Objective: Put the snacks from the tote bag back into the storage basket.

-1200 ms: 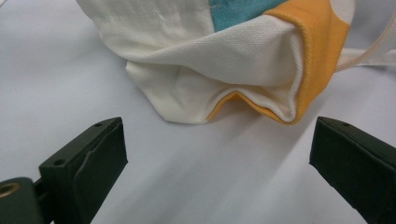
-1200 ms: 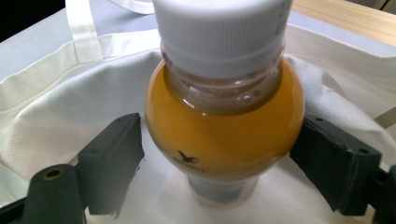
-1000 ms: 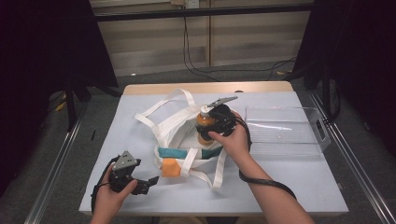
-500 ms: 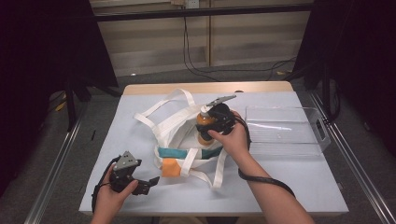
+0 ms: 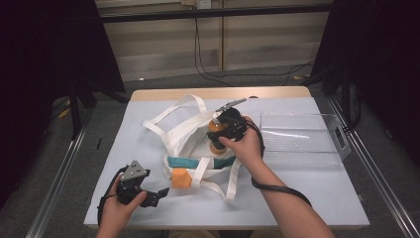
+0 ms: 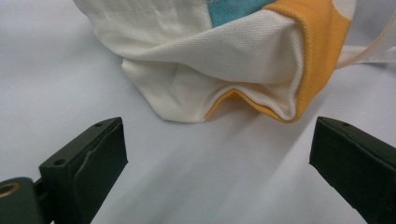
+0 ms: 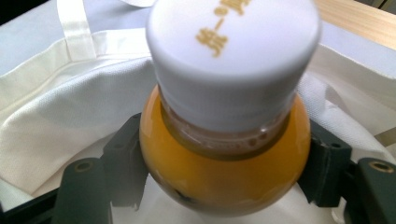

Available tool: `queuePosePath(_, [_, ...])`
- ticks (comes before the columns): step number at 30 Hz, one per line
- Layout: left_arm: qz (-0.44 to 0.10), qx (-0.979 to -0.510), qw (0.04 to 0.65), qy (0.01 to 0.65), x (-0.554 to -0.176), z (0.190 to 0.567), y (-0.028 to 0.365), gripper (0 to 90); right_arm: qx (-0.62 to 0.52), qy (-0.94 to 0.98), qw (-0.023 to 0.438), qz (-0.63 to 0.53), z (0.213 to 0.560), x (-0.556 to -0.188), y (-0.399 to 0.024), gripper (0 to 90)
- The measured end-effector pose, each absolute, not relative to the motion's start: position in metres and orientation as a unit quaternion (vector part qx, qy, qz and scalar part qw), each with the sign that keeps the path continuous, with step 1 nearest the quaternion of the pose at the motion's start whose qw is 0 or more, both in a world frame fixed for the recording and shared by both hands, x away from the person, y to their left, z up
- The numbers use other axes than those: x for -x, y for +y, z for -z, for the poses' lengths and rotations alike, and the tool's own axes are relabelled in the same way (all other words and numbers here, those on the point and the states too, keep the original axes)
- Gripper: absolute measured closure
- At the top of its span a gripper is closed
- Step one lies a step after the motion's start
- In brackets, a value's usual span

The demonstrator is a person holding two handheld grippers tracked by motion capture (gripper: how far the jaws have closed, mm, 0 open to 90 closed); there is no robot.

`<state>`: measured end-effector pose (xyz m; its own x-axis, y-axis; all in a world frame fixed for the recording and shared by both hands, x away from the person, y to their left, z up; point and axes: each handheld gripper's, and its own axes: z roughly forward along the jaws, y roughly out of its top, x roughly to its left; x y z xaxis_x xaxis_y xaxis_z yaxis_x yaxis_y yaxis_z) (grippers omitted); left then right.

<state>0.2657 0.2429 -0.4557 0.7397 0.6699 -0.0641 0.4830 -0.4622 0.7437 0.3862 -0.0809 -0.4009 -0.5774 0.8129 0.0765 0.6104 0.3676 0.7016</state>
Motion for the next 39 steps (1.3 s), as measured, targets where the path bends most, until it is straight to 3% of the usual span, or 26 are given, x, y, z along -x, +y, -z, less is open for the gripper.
queuePosePath(39, [-0.121,-0.845,0.394,0.340,-0.267,0.455,0.242,3.7,-0.462,0.859,0.061,-0.212,0.370,-0.397,-0.096,30.6])
